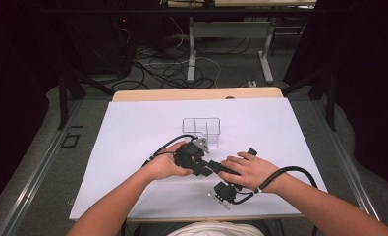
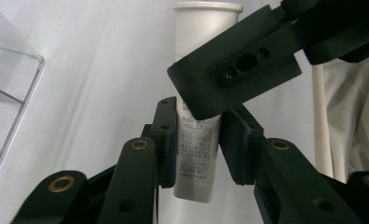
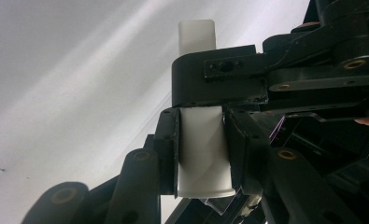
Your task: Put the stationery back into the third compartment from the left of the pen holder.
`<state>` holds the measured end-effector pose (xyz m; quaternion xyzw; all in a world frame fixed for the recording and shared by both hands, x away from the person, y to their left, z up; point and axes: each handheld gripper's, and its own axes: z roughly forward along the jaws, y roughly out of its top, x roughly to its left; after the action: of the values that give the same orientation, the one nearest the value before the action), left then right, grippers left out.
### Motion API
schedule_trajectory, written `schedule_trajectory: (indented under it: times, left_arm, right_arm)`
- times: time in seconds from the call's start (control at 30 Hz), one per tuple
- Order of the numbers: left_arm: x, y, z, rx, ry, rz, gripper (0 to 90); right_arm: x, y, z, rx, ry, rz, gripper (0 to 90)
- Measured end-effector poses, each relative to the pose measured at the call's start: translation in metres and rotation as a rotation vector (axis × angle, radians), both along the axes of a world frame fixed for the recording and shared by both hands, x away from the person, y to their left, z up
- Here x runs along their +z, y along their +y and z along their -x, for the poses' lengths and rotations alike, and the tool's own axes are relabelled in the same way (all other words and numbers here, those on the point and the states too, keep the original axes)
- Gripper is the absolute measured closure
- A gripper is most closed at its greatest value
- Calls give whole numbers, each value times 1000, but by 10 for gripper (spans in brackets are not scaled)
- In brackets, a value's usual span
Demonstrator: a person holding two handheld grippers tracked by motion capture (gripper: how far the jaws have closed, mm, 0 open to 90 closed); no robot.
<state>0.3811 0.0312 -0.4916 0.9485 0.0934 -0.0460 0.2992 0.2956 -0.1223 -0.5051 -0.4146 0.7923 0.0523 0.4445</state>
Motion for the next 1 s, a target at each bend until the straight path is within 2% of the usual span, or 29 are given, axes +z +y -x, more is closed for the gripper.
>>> schedule_trajectory:
  times: [0.13, 0.23, 0.27, 0.37, 0.4, 0.43, 0.57, 0.63, 0.73, 0.77, 0.8, 0.83, 0.87, 1.0]
  left_arm:
    - [0, 0, -1, 11, 6, 3, 692]
    - [-2, 2, -5, 41, 4, -6, 693]
    - [-3, 3, -6, 51, 0, -9, 693]
    - [-4, 7, -10, 84, 3, 5, 694]
    - [-4, 8, -11, 92, -1, 7, 694]
    - [-3, 10, -12, 103, -3, 14, 694]
    - [0, 17, -16, 151, -11, 34, 694]
    - [2, 21, -18, 169, -14, 53, 694]
    - [5, 25, -21, 198, -32, 80, 693]
    - [6, 27, -22, 192, -19, 91, 693]
    - [7, 28, -23, 200, -24, 102, 693]
    - [8, 29, -23, 219, -22, 120, 693]
    - [9, 30, -24, 229, -39, 132, 693]
    - [14, 35, -26, 268, -35, 172, 693]
  right_arm:
    - [0, 0, 0, -4, -7, 4, 662]
    - [0, -1, 0, 1, -3, -21, 631]
    - [2, -2, 1, -21, -7, -9, 614]
    - [4, -2, 1, -10, 12, -30, 589]
    - [1, -2, 0, 2, 33, -58, 580]
    - [5, -2, 1, -14, -1, -18, 577]
    - [1, -6, -1, -60, 38, -40, 551]
    - [0, -8, -3, -65, 30, -34, 536]
    - [1, -9, -6, -83, 46, -60, 517]
    - [2, -9, -7, -86, 54, -75, 507]
    - [2, -10, -8, -90, 53, -83, 508]
    - [1, -10, -9, -99, 55, -83, 505]
    - [1, -11, -9, -113, 54, -94, 498]
    - [-1, -11, -12, -161, 65, -98, 448]
